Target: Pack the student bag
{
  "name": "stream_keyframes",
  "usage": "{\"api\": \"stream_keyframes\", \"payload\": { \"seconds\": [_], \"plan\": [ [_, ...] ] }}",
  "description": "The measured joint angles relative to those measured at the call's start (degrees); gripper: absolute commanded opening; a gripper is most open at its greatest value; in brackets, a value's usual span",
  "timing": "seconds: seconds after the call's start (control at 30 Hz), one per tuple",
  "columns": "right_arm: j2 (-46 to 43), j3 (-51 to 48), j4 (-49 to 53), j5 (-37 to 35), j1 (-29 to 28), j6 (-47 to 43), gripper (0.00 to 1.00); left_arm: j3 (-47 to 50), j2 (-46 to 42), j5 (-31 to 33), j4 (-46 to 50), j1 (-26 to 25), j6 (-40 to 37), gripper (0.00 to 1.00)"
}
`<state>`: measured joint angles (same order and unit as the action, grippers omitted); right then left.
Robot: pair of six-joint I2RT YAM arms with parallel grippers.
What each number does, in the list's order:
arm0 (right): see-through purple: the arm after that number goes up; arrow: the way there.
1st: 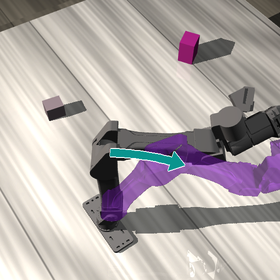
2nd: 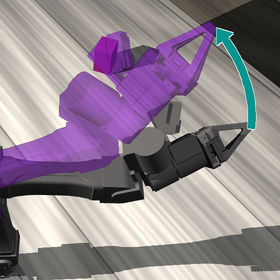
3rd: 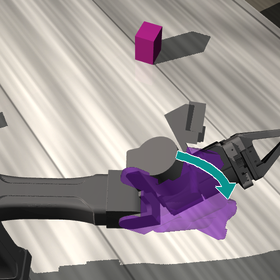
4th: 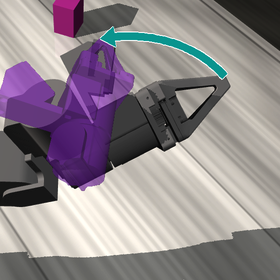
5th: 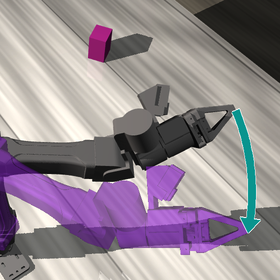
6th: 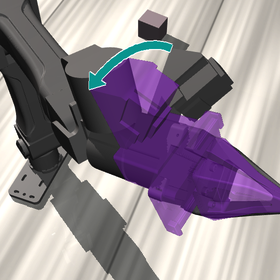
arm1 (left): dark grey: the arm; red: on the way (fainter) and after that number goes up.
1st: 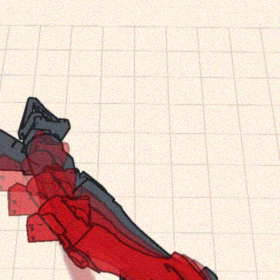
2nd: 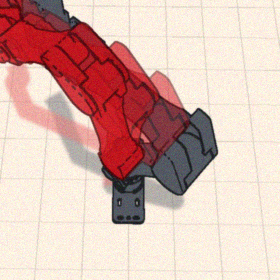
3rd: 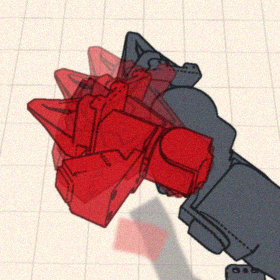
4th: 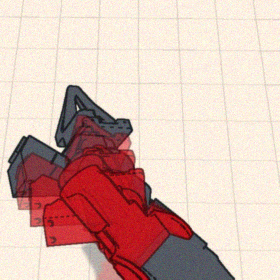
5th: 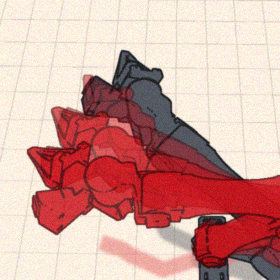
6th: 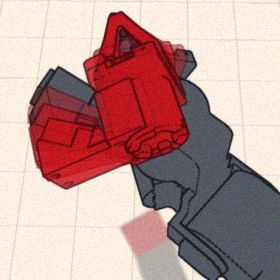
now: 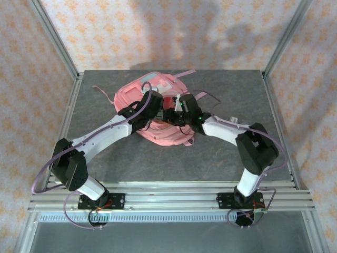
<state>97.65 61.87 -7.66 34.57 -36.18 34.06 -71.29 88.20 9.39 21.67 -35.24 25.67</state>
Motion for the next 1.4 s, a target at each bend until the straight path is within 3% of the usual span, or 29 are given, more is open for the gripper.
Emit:
{"api": "stream_keyframes", "payload": {
  "seconds": [0.2, 0.33, 0.57, 0.77, 0.97, 1.23, 1.4],
  "plan": [
    [-16.55, -8.09, 8.61, -10.12, 1.49, -3.54, 0.67, 0.15, 0.0, -0.04, -0.17, 0.0, 0.0, 0.0],
    [-26.16, -11.3, 16.87, -19.06, 7.82, -4.39, 0.81, 0.72, 0.0, -0.04, -0.5, 0.0, 0.0, 0.0],
    [-25.92, -14.56, 29.16, -32.35, 23.1, -5.27, 0.83, 1.38, -0.22, -0.42, -1.66, 0.02, 0.37, 0.0],
    [-19.54, -16.46, 30.32, -35.21, 28.11, -6.29, 0.82, 1.38, -0.22, -0.44, -1.7, 0.02, 0.46, 0.0],
    [-11.26, -16.55, 27.56, -34.25, 30.03, -6.84, 0.75, 1.38, -0.22, -0.44, -1.7, 0.02, 0.46, 0.0],
    [-7.32, -16.55, 25.18, -32.83, 30.14, -7.26, 0.36, 2.08, -0.59, -0.44, -1.95, 0.02, 0.46, 0.0],
    [-7.5, -16.63, 24.26, -32.26, 30.36, -7.26, 0.25, 2.1, -0.74, -0.46, -2.03, 0.02, 0.46, 0.0]
  ]
}}
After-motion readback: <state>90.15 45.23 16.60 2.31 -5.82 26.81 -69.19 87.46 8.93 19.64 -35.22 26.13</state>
